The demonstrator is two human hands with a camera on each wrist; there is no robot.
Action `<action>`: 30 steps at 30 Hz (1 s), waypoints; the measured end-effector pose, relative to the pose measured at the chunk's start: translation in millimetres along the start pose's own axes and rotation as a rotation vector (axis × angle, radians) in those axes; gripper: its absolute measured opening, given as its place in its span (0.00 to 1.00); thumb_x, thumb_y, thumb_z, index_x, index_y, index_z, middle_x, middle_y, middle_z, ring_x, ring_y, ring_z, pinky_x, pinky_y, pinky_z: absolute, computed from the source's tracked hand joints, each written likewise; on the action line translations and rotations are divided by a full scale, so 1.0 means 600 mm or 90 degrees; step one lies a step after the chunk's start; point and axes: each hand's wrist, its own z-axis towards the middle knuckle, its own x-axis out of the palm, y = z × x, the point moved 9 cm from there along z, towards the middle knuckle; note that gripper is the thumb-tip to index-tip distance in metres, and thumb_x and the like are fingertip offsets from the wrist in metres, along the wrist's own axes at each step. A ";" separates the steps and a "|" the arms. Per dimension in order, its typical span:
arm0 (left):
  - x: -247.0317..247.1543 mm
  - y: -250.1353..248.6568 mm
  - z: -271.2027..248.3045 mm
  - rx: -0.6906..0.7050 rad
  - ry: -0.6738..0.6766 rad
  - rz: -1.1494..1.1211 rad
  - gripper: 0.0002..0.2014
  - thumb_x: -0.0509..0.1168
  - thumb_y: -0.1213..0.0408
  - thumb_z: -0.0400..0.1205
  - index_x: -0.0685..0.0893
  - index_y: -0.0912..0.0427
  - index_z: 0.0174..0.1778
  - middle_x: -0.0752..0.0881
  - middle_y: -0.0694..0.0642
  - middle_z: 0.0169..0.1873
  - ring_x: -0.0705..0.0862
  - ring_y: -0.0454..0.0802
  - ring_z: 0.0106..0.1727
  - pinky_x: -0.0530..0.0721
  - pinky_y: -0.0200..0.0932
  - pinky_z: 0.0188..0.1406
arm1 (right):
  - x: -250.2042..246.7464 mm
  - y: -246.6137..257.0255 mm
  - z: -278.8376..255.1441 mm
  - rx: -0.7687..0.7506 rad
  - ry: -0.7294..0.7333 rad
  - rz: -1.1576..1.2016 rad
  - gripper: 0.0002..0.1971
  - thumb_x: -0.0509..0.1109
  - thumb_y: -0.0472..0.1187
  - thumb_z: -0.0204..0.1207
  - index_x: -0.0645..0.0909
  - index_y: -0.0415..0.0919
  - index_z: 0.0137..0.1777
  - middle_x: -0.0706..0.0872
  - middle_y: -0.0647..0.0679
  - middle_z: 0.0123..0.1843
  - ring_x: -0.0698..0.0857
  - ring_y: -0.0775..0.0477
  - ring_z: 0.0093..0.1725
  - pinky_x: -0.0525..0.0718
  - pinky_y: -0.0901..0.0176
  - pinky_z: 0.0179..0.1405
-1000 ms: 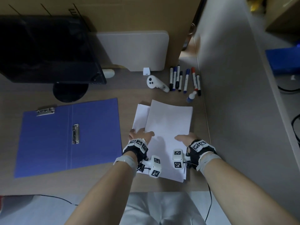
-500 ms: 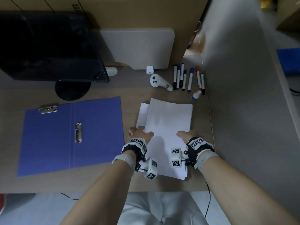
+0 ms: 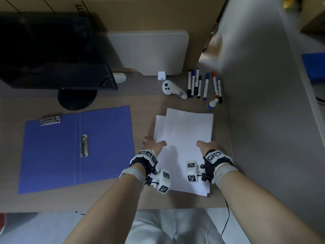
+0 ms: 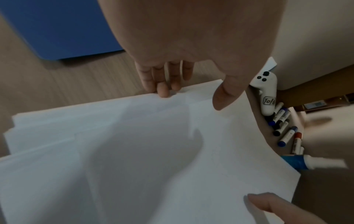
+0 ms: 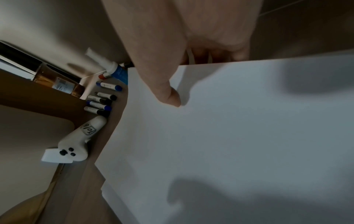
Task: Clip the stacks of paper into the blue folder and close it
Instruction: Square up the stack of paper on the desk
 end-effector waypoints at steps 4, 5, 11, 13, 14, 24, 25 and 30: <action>0.012 0.000 -0.011 0.027 0.022 0.087 0.37 0.68 0.51 0.72 0.66 0.57 0.77 0.65 0.61 0.73 0.77 0.69 0.68 0.78 0.59 0.63 | -0.008 0.013 -0.006 -0.035 -0.068 -0.004 0.15 0.67 0.47 0.74 0.80 0.34 0.49 0.81 0.44 0.34 0.82 0.40 0.34 0.73 0.58 0.30; 0.017 -0.004 -0.015 0.033 0.034 0.100 0.37 0.68 0.50 0.72 0.67 0.57 0.77 0.66 0.61 0.73 0.77 0.69 0.67 0.79 0.58 0.63 | -0.010 0.017 -0.005 -0.046 -0.080 -0.009 0.15 0.68 0.46 0.74 0.81 0.32 0.47 0.81 0.43 0.34 0.82 0.40 0.35 0.75 0.58 0.32; 0.023 -0.029 -0.019 0.022 0.096 0.110 0.26 0.66 0.46 0.72 0.76 0.64 0.56 0.77 0.55 0.58 0.80 0.53 0.46 0.76 0.44 0.55 | -0.013 0.052 -0.018 -0.121 -0.147 -0.081 0.10 0.72 0.44 0.72 0.83 0.36 0.41 0.87 0.40 0.39 0.84 0.38 0.37 0.81 0.55 0.38; 0.027 -0.025 -0.017 0.015 0.103 0.070 0.26 0.69 0.50 0.73 0.75 0.62 0.61 0.76 0.58 0.60 0.81 0.54 0.52 0.76 0.45 0.59 | -0.015 0.063 -0.029 -0.137 -0.182 -0.132 0.09 0.71 0.45 0.73 0.84 0.38 0.43 0.89 0.40 0.44 0.86 0.36 0.40 0.79 0.56 0.38; 0.027 -0.018 -0.013 0.015 0.099 0.056 0.34 0.70 0.50 0.69 0.75 0.62 0.70 0.75 0.60 0.69 0.81 0.58 0.62 0.77 0.47 0.64 | -0.016 0.067 -0.036 -0.145 -0.199 -0.155 0.09 0.70 0.44 0.74 0.84 0.39 0.45 0.89 0.39 0.46 0.87 0.35 0.44 0.79 0.55 0.38; 0.031 -0.003 -0.005 0.002 0.084 -0.021 0.48 0.74 0.49 0.62 0.70 0.62 0.79 0.72 0.61 0.78 0.76 0.62 0.74 0.77 0.54 0.72 | 0.020 0.067 -0.036 -0.182 -0.092 -0.031 0.20 0.73 0.44 0.72 0.76 0.37 0.60 0.87 0.40 0.58 0.87 0.35 0.54 0.86 0.50 0.51; 0.032 -0.005 -0.007 0.008 0.083 -0.021 0.51 0.73 0.48 0.58 0.69 0.62 0.79 0.70 0.62 0.79 0.75 0.63 0.75 0.76 0.56 0.73 | 0.028 0.057 -0.029 -0.145 -0.046 0.008 0.25 0.75 0.45 0.70 0.73 0.37 0.64 0.85 0.40 0.61 0.86 0.35 0.57 0.85 0.49 0.55; 0.039 0.000 0.023 0.019 0.075 -0.040 0.52 0.72 0.47 0.55 0.72 0.63 0.77 0.71 0.63 0.77 0.75 0.64 0.75 0.74 0.56 0.75 | 0.033 0.044 -0.012 -0.120 0.053 0.034 0.25 0.76 0.33 0.73 0.75 0.30 0.70 0.84 0.37 0.67 0.84 0.38 0.64 0.76 0.61 0.53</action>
